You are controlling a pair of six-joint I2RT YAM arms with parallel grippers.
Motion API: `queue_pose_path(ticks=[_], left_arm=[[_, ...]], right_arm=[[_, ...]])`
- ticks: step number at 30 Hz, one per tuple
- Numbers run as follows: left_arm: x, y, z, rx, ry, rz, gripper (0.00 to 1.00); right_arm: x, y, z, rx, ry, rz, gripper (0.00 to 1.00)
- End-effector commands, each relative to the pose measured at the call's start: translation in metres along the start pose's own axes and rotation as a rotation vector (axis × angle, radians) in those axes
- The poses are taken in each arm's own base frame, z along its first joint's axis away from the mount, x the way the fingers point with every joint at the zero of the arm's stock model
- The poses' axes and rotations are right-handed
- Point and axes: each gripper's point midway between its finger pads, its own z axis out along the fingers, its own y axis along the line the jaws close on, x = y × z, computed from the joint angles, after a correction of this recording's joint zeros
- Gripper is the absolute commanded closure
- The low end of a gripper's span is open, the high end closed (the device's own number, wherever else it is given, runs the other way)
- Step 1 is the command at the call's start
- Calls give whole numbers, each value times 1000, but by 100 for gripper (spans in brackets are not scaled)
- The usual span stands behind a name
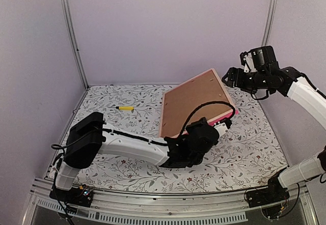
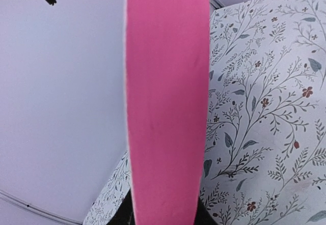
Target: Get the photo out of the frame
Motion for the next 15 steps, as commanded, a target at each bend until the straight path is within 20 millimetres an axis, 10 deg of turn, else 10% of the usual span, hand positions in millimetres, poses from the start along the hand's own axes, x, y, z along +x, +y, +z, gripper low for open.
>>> queue_pose_path(ticks=[1,15], left_arm=[[-28,62,-11,-39,-36,-333,100],[-29,131,-29,-52,-36,-711,100]], right_arm=[[-21,7,-14,-24,-84,8,15],[-4,2,2,-26,-57,58,15]])
